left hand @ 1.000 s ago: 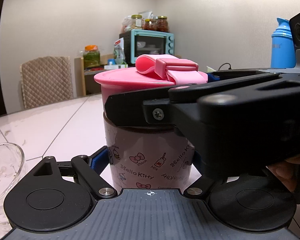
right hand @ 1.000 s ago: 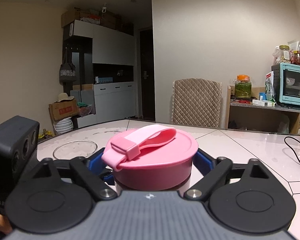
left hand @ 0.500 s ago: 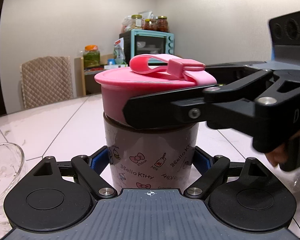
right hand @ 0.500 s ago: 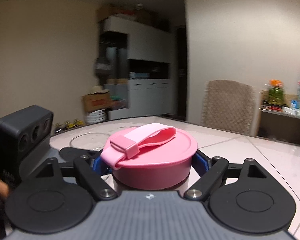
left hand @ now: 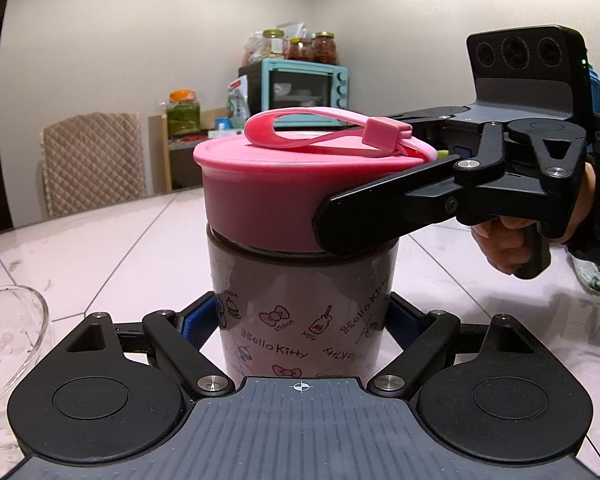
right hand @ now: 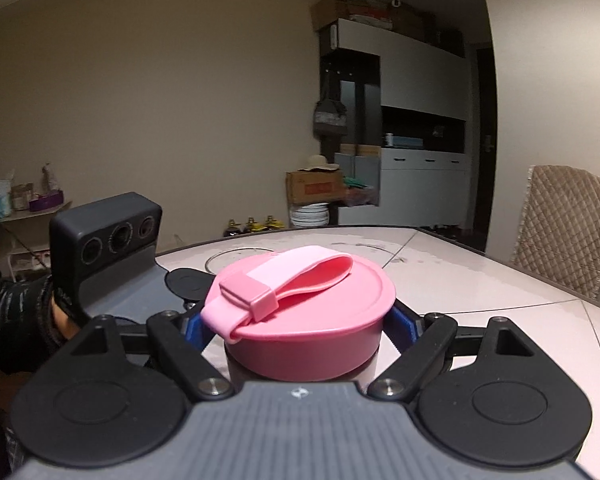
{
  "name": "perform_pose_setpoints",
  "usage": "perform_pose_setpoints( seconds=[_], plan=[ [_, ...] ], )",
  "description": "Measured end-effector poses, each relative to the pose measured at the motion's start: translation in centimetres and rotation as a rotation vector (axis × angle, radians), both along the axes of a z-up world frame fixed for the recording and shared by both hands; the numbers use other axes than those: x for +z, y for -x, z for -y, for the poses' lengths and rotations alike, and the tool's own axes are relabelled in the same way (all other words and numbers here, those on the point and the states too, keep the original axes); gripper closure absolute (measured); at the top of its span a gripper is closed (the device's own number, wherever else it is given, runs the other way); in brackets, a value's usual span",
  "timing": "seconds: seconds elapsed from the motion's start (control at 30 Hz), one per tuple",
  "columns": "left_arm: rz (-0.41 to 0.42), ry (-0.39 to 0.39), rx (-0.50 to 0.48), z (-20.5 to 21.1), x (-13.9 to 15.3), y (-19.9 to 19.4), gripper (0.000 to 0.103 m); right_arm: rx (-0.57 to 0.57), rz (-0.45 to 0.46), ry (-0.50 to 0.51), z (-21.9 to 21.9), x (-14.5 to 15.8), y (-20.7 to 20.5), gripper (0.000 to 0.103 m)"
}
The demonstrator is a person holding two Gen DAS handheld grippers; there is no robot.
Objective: Unscrew bottle cap and pour
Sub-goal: 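Twist the pink lid again with the right gripper while the left gripper holds the bottle, then regrip the pink lid with the right gripper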
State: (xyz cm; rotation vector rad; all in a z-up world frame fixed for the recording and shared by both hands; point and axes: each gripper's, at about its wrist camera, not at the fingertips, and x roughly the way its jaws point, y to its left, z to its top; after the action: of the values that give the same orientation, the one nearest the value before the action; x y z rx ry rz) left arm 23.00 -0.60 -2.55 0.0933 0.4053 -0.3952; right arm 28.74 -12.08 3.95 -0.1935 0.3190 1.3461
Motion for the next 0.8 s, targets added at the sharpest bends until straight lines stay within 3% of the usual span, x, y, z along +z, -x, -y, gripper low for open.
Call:
perform_pose_setpoints(
  seconds=[0.13, 0.2, 0.27, 0.43, 0.6, 0.8],
  plan=[
    [0.000, 0.000, 0.000, 0.0, 0.0, 0.0, 0.013, -0.017, -0.007, -0.002, 0.0, 0.4, 0.3, 0.017],
    [0.000, 0.001, 0.000, 0.0, 0.0, 0.0, 0.013, -0.056, 0.003, 0.017, -0.1, 0.5, 0.8, 0.006],
    [0.000, 0.000, 0.000, 0.0, 0.0, 0.1, 0.013, -0.084, 0.010, 0.032, -0.2, 0.5, 1.1, 0.006],
    [0.000, 0.001, 0.000, 0.0, 0.0, 0.1, 0.013, -0.232, 0.006, 0.041, 0.0, 1.0, 3.2, 0.006],
    [0.000, 0.001, 0.000, 0.0, 0.0, 0.1, 0.013, -0.369, 0.053, -0.009, 0.3, 1.1, 6.7, 0.002],
    [-0.001, 0.001, 0.000, 0.0, 0.0, 0.1, 0.013, -0.542, 0.042, -0.043, -0.5, 0.1, 9.1, 0.002]
  ],
)
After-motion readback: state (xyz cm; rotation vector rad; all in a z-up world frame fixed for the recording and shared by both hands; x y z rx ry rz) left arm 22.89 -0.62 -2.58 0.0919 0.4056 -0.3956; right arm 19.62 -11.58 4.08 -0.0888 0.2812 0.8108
